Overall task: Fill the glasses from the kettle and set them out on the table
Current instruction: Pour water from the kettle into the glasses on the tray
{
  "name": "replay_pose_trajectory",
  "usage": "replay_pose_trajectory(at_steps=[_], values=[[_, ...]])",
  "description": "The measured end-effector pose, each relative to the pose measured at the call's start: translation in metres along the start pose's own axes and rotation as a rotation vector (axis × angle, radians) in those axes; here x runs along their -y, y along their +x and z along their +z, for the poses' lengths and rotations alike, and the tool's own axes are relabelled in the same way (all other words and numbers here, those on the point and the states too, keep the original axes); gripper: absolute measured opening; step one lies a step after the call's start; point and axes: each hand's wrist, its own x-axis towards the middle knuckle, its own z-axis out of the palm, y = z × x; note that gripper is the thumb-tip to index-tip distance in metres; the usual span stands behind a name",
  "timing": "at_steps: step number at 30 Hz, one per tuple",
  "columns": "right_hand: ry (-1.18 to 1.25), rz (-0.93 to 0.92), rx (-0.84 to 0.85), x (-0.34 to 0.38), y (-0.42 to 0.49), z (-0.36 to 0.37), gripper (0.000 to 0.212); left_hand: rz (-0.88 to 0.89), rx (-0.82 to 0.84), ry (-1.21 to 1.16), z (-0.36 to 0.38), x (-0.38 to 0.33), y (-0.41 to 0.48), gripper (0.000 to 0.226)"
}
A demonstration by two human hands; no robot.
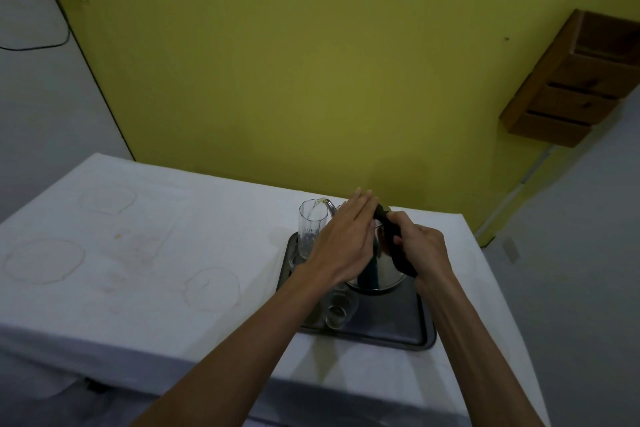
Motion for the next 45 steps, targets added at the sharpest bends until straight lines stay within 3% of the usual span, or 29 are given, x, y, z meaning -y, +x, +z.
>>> replay_pose_trajectory(at_steps=[45], values=[[-0.003, 0.017, 0.005, 0.0039, -0.0071, -0.0013, 0.040, -0.014, 0.015, -0.023, 0.0044, 0.0018, -0.0001, 0.049]])
